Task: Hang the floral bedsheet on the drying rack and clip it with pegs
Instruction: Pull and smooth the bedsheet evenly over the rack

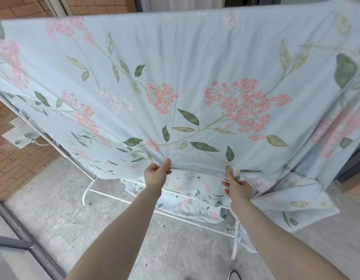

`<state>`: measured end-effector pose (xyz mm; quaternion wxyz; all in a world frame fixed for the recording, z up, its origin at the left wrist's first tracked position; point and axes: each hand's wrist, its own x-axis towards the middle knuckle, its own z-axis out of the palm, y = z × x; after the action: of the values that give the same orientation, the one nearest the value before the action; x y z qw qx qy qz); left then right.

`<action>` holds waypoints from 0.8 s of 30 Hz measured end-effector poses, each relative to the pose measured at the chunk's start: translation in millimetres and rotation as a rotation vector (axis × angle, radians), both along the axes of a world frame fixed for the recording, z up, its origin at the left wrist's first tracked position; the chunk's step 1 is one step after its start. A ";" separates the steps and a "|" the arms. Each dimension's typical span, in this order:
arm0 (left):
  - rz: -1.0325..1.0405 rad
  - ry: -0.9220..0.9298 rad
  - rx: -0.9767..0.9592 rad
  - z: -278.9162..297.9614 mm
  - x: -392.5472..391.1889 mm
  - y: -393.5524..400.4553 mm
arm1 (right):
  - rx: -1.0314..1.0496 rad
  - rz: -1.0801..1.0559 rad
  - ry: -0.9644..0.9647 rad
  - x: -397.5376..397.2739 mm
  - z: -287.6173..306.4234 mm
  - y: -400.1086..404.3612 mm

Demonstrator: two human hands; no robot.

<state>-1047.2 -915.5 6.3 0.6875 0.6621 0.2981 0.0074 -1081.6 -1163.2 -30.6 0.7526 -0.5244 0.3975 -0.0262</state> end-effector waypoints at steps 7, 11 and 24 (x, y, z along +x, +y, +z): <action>-0.006 0.065 0.001 -21.9 -6.1 -1.3 | 0.019 -0.005 0.054 -3.4 -30.1 -2.5; 0.022 0.090 0.002 -37.5 0.2 4.3 | -0.013 0.023 0.096 4.6 -44.4 1.6; 0.015 0.183 0.016 -116.5 18.3 14.7 | -0.058 0.096 0.241 13.6 -123.7 12.7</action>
<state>-1028.8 -900.8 -110.2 0.6519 0.6633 0.3647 -0.0454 -1068.1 -1150.5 -154.2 0.6842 -0.5636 0.4587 0.0618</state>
